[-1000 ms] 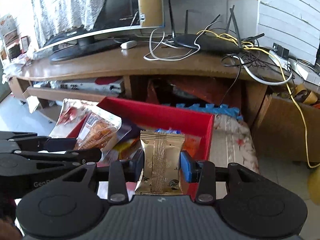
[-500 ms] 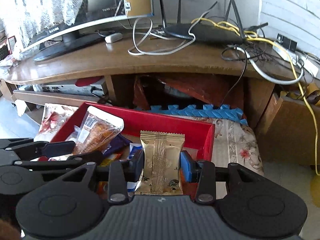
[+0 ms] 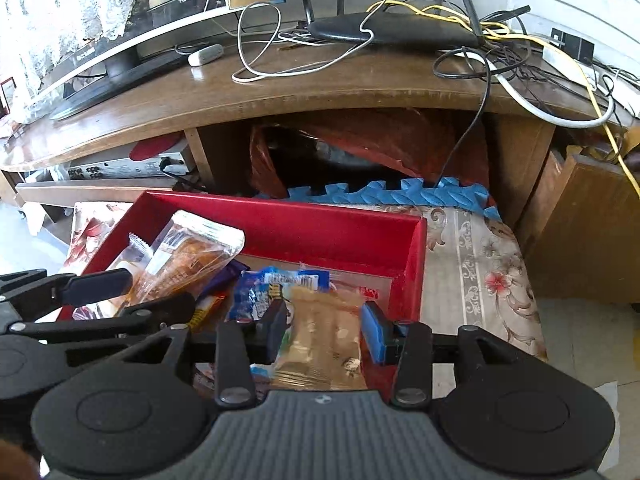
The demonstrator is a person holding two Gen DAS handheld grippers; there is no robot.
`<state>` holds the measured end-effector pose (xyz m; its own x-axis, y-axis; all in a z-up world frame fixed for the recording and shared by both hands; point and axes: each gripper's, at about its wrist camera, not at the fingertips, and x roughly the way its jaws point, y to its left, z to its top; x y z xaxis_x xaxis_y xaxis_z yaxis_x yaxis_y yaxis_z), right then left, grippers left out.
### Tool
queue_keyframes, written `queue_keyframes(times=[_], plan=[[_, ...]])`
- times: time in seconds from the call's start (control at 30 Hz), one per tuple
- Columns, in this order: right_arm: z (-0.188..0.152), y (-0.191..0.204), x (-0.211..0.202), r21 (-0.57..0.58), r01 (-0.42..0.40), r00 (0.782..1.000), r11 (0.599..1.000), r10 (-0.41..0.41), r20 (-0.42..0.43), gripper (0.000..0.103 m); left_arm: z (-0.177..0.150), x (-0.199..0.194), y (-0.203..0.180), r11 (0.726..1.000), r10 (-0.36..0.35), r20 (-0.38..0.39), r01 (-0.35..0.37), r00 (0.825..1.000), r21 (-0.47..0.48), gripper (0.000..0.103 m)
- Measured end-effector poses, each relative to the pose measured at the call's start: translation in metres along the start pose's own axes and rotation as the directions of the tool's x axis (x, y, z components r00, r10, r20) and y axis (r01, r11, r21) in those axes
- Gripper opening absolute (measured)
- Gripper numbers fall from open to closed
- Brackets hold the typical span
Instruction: Organize snacks
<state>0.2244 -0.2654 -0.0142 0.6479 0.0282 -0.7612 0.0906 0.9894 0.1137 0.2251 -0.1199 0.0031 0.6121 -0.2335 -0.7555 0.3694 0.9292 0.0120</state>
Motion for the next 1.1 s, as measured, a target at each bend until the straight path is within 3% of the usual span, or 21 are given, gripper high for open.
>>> queue_keyframes(times=[0.37, 0.77, 0.9, 1.03, 1.1], plan=[[0.001, -0.001, -0.014, 0.019, -0.011, 1.0, 1.0, 0.011, 0.029, 0.038, 0.001, -0.018, 0.006, 0.999, 0.033, 0.034, -0.032, 0.999, -0.015, 0.08], [-0.009, 0.01, -0.062, 0.026, -0.053, 0.993, 0.998, 0.05, 0.107, 0.041, -0.01, -0.069, 0.02, 0.997, 0.04, 0.144, -0.03, 0.989, -0.072, 0.097], [-0.021, 0.017, -0.083, 0.008, -0.057, 0.99, 0.998, 0.055, 0.127, 0.044, -0.02, -0.097, 0.022, 0.995, 0.091, 0.234, -0.076, 0.968, -0.069, 0.103], [-0.036, 0.022, -0.108, 0.001, -0.073, 0.983, 0.997, 0.072, 0.17, 0.044, -0.038, -0.128, 0.011, 0.984, 0.173, 0.329, -0.174, 0.929, -0.024, 0.103], [-0.043, 0.023, -0.12, 0.004, -0.087, 0.979, 0.996, 0.085, 0.185, 0.044, -0.048, -0.142, 0.005, 0.981, 0.184, 0.351, -0.194, 0.918, -0.005, 0.103]])
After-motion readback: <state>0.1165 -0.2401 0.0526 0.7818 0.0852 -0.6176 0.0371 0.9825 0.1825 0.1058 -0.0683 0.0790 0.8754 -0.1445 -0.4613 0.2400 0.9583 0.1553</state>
